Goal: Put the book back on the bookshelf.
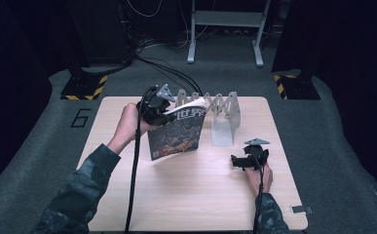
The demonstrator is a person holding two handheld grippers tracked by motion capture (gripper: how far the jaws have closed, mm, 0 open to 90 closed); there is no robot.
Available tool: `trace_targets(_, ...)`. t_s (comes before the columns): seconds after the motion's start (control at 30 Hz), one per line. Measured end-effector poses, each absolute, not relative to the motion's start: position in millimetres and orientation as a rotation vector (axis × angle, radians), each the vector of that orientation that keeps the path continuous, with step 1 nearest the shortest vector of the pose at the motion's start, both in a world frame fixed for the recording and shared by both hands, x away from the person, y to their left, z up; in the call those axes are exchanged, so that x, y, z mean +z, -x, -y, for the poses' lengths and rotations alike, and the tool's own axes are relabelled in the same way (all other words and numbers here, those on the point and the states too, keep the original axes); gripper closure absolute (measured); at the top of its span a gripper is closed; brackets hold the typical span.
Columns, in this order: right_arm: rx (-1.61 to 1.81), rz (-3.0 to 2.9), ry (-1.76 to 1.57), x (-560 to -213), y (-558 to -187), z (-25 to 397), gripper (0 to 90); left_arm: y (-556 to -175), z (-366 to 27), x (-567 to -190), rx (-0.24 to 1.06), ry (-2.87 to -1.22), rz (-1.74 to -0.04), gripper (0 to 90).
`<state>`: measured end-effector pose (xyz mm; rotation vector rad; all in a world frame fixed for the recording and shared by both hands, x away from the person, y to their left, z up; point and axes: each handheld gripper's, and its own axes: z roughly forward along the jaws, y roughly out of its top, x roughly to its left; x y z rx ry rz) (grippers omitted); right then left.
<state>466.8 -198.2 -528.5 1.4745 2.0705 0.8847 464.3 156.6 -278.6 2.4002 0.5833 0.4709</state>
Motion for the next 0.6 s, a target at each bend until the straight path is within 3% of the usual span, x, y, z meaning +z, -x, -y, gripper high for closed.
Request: trace_targets(0.6,0.885,-2.07,-1.475,-528.5,-466.8,198.2,1.1,-487.0,-174.6,-284.3,0.488,-2.318,-0.784,82.0)
